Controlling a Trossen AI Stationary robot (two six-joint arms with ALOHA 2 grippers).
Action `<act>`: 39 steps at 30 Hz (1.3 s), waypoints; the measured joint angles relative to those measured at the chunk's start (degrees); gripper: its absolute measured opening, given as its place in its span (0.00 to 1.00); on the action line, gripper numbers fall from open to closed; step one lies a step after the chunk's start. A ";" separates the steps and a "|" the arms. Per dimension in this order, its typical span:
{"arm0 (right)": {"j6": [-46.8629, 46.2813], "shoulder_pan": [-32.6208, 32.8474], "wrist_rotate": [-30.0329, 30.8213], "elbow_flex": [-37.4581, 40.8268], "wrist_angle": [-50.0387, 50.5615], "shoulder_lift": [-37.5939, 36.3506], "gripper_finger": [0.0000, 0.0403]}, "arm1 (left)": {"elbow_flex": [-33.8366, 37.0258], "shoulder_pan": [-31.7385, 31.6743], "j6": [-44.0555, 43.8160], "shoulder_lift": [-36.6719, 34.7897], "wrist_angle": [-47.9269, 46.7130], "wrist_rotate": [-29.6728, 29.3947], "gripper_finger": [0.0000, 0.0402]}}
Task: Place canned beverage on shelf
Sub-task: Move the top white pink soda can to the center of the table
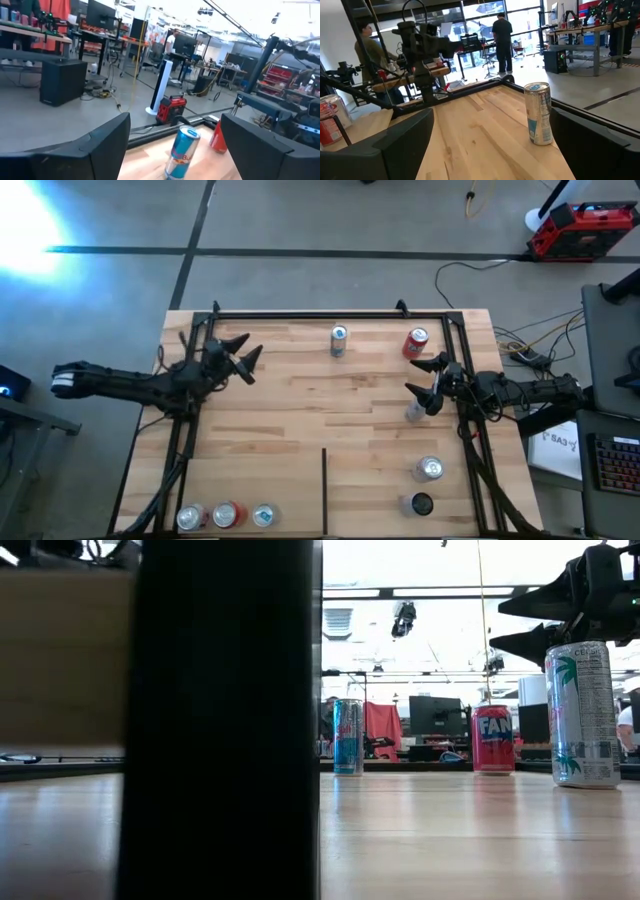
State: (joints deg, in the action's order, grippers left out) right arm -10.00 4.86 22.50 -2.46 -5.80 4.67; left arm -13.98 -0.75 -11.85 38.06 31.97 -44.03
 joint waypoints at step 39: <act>0.08 0.00 0.02 0.00 0.01 0.00 0.95 | 12.79 -0.74 -7.87 -37.51 -29.21 0.97 0.73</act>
State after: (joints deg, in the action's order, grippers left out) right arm -9.91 4.86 22.52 -2.46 -5.79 4.67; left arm -1.19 -1.50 -19.71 0.55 2.76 -43.06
